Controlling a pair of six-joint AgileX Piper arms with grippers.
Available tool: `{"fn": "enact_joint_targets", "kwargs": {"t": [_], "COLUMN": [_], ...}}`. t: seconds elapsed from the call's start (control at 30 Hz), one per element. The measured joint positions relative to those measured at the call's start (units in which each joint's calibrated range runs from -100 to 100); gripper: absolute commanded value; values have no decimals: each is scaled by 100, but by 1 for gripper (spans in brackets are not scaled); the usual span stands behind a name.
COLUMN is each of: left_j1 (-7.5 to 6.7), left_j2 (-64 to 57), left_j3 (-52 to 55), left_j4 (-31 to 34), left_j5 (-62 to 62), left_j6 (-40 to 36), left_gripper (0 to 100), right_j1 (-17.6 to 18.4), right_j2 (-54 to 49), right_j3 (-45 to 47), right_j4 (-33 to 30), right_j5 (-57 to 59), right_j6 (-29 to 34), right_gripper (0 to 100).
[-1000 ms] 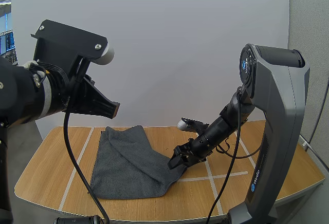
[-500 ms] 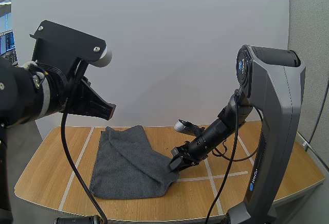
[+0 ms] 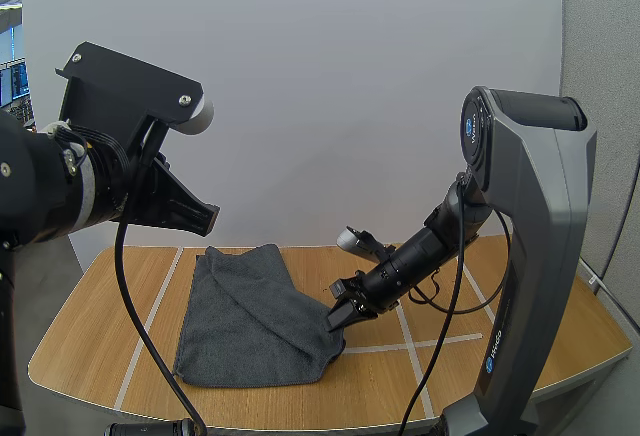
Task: Fold the towel
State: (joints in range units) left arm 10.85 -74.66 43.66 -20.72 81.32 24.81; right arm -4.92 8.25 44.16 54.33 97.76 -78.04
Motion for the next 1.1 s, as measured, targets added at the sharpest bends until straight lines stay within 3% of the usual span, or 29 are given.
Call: {"fn": "enact_joint_targets", "kwargs": {"t": [0.23, 0.6, 0.7, 0.73, 1.1], "left_j1": [0, 0, 0, 0, 0], "left_j2": [0, 0, -11, -11, -11], "left_j3": [0, -32, -280, -350, -405], "left_j4": [0, 0, 11, 11, 174], "left_j5": [0, 0, 110, 150, 368], "left_j6": [0, 0, 0, -9, -26], "left_gripper": [0, 0, 0, 0, 0], "right_j1": [97, 622, 1470, 1582, 2193], "right_j2": [-667, -975, -986, -986, -988], "right_j3": [13, 13, 13, 13, -224], "right_j4": [29, 133, 318, 340, 384], "right_j5": [21, 66, -368, -541, -1276], "right_j6": [9, 265, 517, 541, 748], "right_gripper": [0, 0, 0, 0, 0]}}
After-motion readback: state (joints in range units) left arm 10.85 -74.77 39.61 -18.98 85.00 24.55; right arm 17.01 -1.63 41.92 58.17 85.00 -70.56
